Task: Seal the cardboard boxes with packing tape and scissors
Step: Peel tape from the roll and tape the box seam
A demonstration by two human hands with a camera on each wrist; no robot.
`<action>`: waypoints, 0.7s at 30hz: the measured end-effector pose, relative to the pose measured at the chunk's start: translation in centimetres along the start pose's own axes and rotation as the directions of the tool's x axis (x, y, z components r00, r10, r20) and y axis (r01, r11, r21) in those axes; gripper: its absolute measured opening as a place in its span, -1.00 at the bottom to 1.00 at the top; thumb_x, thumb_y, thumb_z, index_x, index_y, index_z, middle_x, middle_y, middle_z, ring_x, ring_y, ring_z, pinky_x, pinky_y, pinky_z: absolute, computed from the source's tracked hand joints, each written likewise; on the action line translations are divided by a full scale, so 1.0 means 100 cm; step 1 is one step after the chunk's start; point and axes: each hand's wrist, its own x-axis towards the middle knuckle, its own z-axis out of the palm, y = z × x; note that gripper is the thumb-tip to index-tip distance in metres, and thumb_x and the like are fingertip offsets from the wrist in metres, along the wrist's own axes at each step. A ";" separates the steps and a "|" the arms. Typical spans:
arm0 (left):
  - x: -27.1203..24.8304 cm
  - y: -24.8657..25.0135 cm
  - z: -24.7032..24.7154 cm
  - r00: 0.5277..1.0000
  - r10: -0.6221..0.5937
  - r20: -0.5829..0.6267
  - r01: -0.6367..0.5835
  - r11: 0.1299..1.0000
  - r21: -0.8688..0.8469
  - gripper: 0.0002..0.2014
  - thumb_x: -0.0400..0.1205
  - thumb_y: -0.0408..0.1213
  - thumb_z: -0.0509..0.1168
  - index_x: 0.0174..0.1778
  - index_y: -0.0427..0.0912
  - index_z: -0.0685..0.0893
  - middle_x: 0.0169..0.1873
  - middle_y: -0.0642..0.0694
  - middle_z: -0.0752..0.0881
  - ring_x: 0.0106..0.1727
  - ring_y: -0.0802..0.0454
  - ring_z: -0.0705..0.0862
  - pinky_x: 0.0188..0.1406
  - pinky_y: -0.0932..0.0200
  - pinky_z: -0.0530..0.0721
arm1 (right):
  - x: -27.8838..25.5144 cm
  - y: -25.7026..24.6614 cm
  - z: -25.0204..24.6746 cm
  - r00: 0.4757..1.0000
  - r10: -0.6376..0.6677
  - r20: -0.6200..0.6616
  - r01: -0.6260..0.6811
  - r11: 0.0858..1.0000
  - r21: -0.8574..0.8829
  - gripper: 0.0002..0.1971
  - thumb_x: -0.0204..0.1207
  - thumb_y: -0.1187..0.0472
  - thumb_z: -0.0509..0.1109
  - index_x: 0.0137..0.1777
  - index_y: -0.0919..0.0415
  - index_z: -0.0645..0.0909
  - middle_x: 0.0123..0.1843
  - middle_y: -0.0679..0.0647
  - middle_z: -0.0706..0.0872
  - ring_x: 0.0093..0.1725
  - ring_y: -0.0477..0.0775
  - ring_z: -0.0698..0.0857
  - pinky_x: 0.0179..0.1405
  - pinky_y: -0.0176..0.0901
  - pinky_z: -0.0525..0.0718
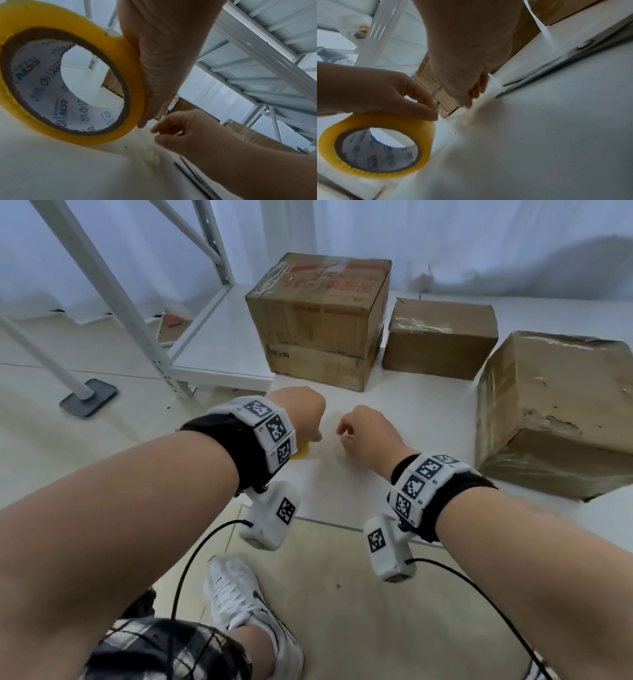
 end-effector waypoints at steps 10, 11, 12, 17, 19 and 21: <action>-0.011 -0.002 -0.001 0.996 -0.048 0.079 0.054 0.996 -0.075 -0.55 0.62 0.11 0.31 -0.33 -0.25 0.60 -0.37 -0.08 0.60 -0.35 0.02 0.56 -0.36 0.19 0.45 | -0.033 -0.014 0.018 0.891 -0.180 0.416 0.255 0.958 -0.132 -0.37 0.77 -0.04 -0.06 0.71 0.12 -0.23 0.74 0.09 -0.14 0.70 0.02 -0.09 0.61 -0.17 -0.21; -0.015 -0.006 -0.002 0.996 -0.045 0.078 0.053 0.993 -0.102 -0.52 0.58 0.17 0.31 -0.16 -0.26 0.69 -0.24 -0.10 0.69 -0.22 -0.02 0.64 -0.32 0.19 0.48 | -0.032 -0.013 0.018 0.882 -0.170 0.439 0.263 0.951 -0.160 -0.36 0.76 -0.07 -0.08 0.71 0.14 -0.24 0.74 0.09 -0.18 0.71 0.01 -0.13 0.62 -0.15 -0.23; -0.022 -0.011 -0.003 0.997 -0.042 0.067 0.051 0.990 -0.135 -0.47 0.56 0.22 0.31 0.05 -0.25 0.72 -0.06 -0.11 0.73 -0.05 -0.05 0.68 -0.23 0.17 0.51 | -0.032 -0.012 0.019 0.875 -0.160 0.457 0.271 0.944 -0.189 -0.34 0.75 -0.10 -0.09 0.71 0.17 -0.25 0.74 0.10 -0.21 0.71 0.00 -0.15 0.63 -0.13 -0.25; -0.045 -0.023 0.003 1.000 -0.013 -0.012 0.010 0.977 -0.214 -0.51 0.63 0.13 0.27 0.36 -0.10 0.61 0.26 -0.08 0.64 0.22 -0.06 0.59 0.03 0.14 0.49 | -0.034 -0.009 0.029 0.884 -0.131 0.449 0.273 0.924 -0.266 -0.24 0.70 -0.23 -0.13 0.68 0.19 -0.35 0.72 0.08 -0.32 0.69 -0.02 -0.27 0.65 -0.03 -0.31; -0.045 -0.020 0.008 1.000 -0.017 -0.009 0.015 0.982 -0.187 -0.57 0.65 0.07 0.24 0.35 -0.09 0.62 0.24 -0.08 0.66 0.21 -0.06 0.60 0.04 0.13 0.52 | -0.035 -0.007 0.030 0.884 -0.130 0.448 0.279 0.917 -0.284 -0.22 0.69 -0.25 -0.13 0.68 0.18 -0.38 0.72 0.08 -0.33 0.69 -0.02 -0.28 0.65 -0.02 -0.32; -0.044 -0.015 0.010 0.999 -0.032 -0.004 0.031 0.984 -0.174 -0.60 0.66 0.01 0.20 0.35 -0.08 0.64 0.23 -0.07 0.68 0.21 -0.06 0.61 0.06 0.13 0.54 | -0.037 -0.006 0.028 0.887 -0.127 0.444 0.274 0.919 -0.285 -0.21 0.69 -0.25 -0.12 0.68 0.19 -0.38 0.71 0.09 -0.34 0.69 -0.02 -0.28 0.65 -0.01 -0.32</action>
